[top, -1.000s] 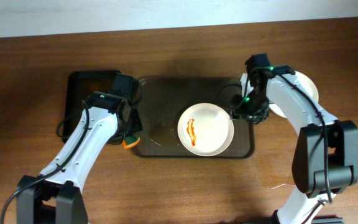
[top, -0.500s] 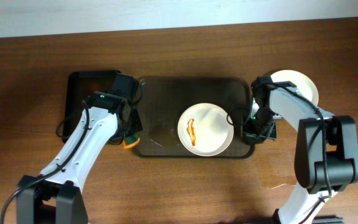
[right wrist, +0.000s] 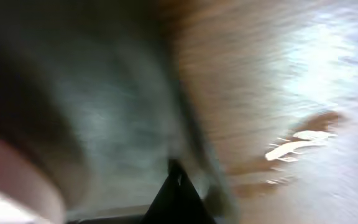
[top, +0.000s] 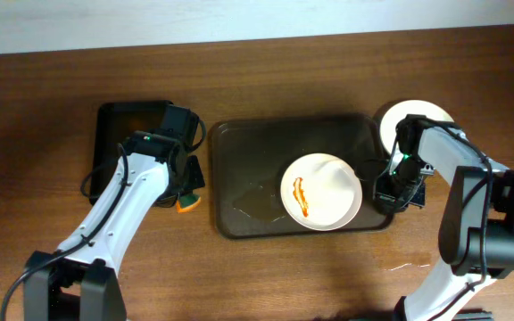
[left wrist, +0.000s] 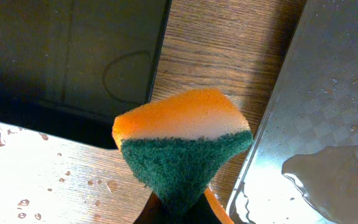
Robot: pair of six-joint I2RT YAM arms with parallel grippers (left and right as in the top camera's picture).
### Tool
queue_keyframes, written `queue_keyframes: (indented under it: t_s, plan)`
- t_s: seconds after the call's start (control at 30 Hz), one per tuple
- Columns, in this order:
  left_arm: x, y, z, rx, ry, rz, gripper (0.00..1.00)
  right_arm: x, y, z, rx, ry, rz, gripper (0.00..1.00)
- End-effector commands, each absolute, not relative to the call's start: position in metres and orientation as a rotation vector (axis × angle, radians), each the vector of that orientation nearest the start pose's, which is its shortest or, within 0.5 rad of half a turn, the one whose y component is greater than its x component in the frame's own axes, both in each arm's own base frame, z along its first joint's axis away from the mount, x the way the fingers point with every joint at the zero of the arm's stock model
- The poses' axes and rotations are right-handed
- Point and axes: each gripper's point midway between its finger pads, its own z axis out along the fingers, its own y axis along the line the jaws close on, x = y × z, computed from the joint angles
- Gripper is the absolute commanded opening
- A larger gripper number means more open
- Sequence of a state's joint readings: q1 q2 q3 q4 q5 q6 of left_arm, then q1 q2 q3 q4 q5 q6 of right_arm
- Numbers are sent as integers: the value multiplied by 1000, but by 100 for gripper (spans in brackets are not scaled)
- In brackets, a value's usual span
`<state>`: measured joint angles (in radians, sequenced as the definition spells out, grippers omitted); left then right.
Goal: Clean dirty plates on tray and stack at the side
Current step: 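Grasp the last plate rim with the right gripper and drag it left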
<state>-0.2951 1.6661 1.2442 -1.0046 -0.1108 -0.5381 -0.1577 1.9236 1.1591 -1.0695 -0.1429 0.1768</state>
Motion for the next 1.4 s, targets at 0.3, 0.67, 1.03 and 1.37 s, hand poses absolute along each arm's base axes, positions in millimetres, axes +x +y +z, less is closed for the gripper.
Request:
queue_keyframes:
  t_s: [0.3, 0.67, 1.03, 1.37]
  plan:
    - [319, -79, 88, -351, 2950, 41, 0, 299, 6, 31, 377, 3208, 518, 14]
    - [322, -86, 89, -347, 2942, -15, 0, 347, 36, 27, -20, 3059, 458, 47]
    - [323, -90, 89, -336, 2943, -44, 0, 321, 29, 8, 47, 3221, 294, 12]
    - [335, -126, 95, -242, 2917, -337, 0, 311, 68, -9, 132, 3219, 404, 4]
